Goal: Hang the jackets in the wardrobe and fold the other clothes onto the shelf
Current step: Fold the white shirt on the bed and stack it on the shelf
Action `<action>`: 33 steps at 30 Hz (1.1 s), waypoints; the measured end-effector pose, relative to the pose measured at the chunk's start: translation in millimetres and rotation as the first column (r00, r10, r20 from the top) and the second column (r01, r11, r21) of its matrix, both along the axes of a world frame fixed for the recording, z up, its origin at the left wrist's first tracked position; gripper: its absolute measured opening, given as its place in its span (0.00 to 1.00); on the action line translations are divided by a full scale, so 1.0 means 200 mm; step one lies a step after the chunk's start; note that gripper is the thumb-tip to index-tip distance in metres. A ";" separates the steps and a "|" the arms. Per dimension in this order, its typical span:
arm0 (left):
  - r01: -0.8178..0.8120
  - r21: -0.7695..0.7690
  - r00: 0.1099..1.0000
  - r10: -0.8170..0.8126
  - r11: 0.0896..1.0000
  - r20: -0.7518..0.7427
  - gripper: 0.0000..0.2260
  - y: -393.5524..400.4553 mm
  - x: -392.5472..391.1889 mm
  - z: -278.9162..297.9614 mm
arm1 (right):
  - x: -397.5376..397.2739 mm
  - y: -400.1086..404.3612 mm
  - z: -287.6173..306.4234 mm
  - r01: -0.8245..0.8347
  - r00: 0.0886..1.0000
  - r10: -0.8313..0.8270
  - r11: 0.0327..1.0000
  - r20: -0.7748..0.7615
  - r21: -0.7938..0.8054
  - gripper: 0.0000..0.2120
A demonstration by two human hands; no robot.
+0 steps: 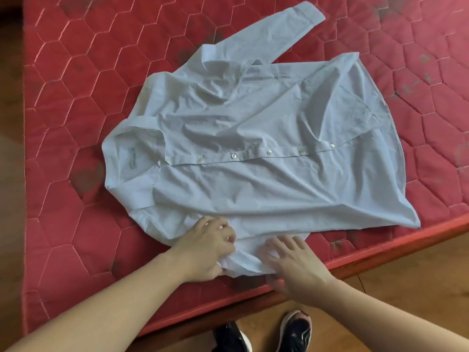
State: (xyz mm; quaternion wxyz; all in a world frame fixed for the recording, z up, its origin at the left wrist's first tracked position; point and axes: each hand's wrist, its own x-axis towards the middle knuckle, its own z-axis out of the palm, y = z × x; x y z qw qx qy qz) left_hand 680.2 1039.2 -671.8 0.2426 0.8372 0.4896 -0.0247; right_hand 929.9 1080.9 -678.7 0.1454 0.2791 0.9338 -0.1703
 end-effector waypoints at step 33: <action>-0.582 -0.782 0.338 0.941 0.223 0.018 0.48 0.11 -0.07 0.03 | 0.38 0.71 0.25 0.494 -0.244 -0.900 -0.437 0.362 -0.752 0.28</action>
